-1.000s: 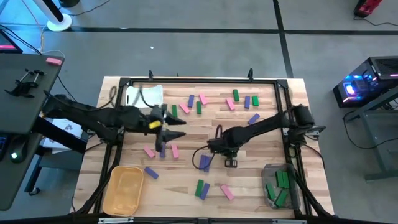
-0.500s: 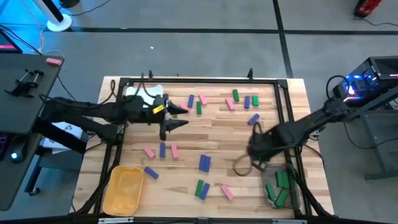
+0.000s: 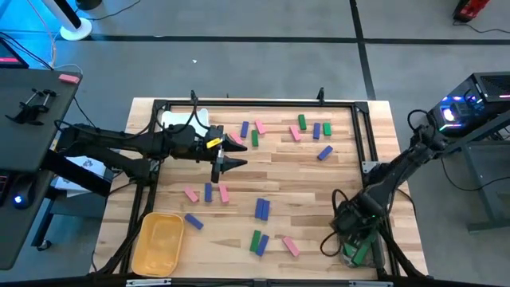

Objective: Sort blocks
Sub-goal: Put the green block into the black transparent bin

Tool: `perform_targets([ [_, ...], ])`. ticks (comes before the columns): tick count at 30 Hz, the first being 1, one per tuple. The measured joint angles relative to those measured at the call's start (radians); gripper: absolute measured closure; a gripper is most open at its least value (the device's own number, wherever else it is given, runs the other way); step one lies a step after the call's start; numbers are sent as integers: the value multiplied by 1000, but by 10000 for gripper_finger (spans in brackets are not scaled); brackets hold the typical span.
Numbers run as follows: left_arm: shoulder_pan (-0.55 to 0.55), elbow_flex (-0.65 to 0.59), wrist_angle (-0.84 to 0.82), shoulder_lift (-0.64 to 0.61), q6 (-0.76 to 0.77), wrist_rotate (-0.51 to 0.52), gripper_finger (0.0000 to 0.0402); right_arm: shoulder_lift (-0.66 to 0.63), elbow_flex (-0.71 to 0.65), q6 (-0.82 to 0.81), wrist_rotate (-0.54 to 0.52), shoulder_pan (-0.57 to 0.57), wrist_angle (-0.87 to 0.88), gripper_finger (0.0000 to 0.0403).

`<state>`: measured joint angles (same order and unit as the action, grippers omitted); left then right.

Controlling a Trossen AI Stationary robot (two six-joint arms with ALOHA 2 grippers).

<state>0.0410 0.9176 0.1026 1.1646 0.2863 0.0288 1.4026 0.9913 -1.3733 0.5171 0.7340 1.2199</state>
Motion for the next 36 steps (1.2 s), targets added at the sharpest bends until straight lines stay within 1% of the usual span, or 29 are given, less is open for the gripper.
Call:
perform_targets([
  [3,0,0,1,-2,0,0,184,-6,-24,0,-31,-4,-34,402],
  [6,0,0,-1,-2,0,0,184,-6,-25,0,-73,-5,-47,390],
  [9,0,0,-1,-2,0,0,184,-6,-24,-39,-110,-10,-52,361],
  [11,0,0,-1,-2,0,0,184,-6,-24,-44,-116,-11,-75,330],
  [15,0,0,-1,-2,-1,0,184,-6,-24,-37,-82,-10,-86,257],
  [18,-2,0,-3,-6,-28,0,184,-6,-24,-11,-26,-11,-86,212],
  [21,-12,0,-7,-41,-78,-2,184,-8,-15,-13,61,-5,-86,187],
  [24,-40,0,-14,-118,-110,-2,184,-26,52,-44,51,26,-106,182],
  [27,-82,0,-57,-194,-121,-1,184,-34,107,-130,-60,52,-191,185],
  [29,-108,0,-91,-235,-123,0,184,-35,118,-227,-191,47,-303,188],
  [31,-133,0,-124,-264,-124,0,184,-30,116,-326,-370,20,-408,191],
  [32,-145,0,-140,-272,-125,-5,184,-26,111,-372,-466,-3,-447,192],
  [34,-167,0,-181,-276,-124,-40,184,-9,99,-448,-627,-69,-443,194],
  [36,-184,0,-215,-270,-124,-79,184,4,81,-465,-717,-174,-426,194],
])
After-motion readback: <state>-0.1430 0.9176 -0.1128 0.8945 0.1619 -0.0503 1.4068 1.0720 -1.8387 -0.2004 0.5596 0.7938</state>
